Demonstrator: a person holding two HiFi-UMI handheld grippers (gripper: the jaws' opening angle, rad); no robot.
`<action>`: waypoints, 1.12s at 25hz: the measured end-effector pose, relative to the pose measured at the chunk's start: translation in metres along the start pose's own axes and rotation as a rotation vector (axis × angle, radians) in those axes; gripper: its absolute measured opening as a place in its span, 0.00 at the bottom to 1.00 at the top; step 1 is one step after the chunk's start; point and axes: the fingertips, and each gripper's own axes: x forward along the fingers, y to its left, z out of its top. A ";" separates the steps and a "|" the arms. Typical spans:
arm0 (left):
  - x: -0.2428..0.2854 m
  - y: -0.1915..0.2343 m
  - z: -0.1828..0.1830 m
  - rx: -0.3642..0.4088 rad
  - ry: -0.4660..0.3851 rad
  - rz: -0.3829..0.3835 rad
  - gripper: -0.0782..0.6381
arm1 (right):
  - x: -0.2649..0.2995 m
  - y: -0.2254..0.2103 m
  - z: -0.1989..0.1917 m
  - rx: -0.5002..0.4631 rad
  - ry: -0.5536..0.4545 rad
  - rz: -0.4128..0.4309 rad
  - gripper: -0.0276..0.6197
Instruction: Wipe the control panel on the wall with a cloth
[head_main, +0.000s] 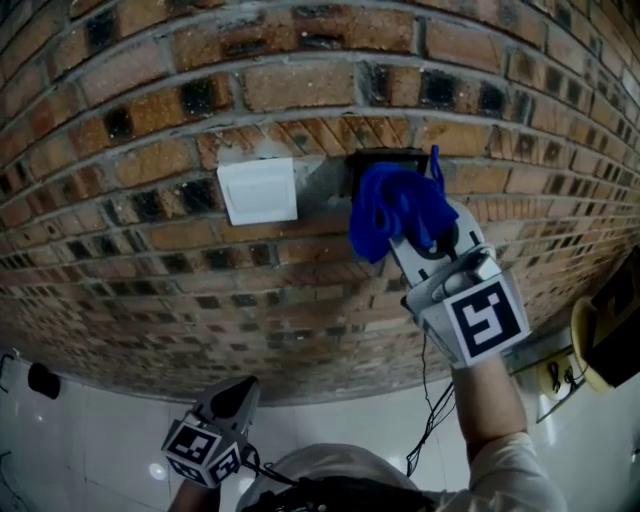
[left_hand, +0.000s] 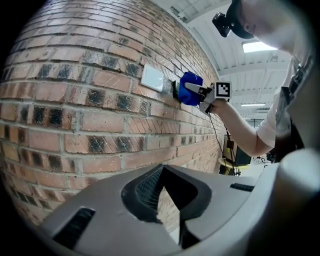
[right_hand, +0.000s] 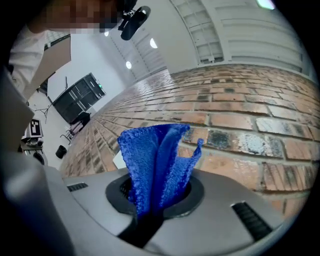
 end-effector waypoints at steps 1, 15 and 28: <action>-0.002 0.001 0.000 -0.003 -0.002 0.002 0.11 | 0.007 0.006 -0.001 0.003 0.004 0.012 0.18; -0.005 0.002 -0.004 -0.022 0.008 -0.001 0.11 | -0.006 -0.042 -0.019 -0.011 0.041 -0.096 0.18; 0.010 -0.018 0.001 0.010 0.017 -0.042 0.11 | -0.047 -0.106 -0.056 -0.029 0.104 -0.221 0.18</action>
